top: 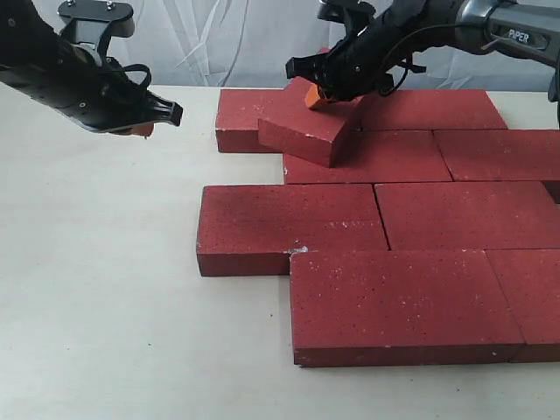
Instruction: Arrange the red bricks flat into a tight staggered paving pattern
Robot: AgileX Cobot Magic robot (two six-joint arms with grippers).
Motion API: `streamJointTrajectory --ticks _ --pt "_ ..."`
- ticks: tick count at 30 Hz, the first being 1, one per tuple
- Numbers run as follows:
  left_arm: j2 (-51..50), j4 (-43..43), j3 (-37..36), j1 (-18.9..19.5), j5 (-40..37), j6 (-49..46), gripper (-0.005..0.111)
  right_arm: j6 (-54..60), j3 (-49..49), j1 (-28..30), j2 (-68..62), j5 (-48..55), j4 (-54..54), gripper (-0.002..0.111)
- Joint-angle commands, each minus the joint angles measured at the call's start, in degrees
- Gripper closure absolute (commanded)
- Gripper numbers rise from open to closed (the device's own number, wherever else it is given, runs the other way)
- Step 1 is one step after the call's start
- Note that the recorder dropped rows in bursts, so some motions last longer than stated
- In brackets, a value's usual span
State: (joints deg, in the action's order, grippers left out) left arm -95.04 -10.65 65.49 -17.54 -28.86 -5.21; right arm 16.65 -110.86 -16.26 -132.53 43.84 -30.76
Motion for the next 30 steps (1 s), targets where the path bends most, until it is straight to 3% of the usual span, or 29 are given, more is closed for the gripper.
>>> streamJointTrajectory --ticks 1,7,15,21,30 --pt "-0.1 -0.3 0.4 -0.3 0.5 0.3 0.107 -1.0 -0.3 0.2 0.8 11.3 3.4 0.109" --pt "-0.1 -1.1 0.4 -0.3 -0.9 0.3 0.107 -1.3 -0.3 0.2 3.7 25.7 3.5 0.109" --pt "0.3 -4.1 0.4 -0.3 -8.5 0.8 0.107 -1.9 5.4 -0.8 12.7 26.1 4.3 0.109" --pt "4.0 -4.6 0.4 -0.3 -10.0 0.8 0.107 -2.1 8.9 -1.9 18.0 26.1 8.2 0.109" --pt "13.5 1.4 -3.5 -0.3 -12.0 0.7 0.107 -7.5 8.9 -1.8 15.9 10.8 14.2 0.109"
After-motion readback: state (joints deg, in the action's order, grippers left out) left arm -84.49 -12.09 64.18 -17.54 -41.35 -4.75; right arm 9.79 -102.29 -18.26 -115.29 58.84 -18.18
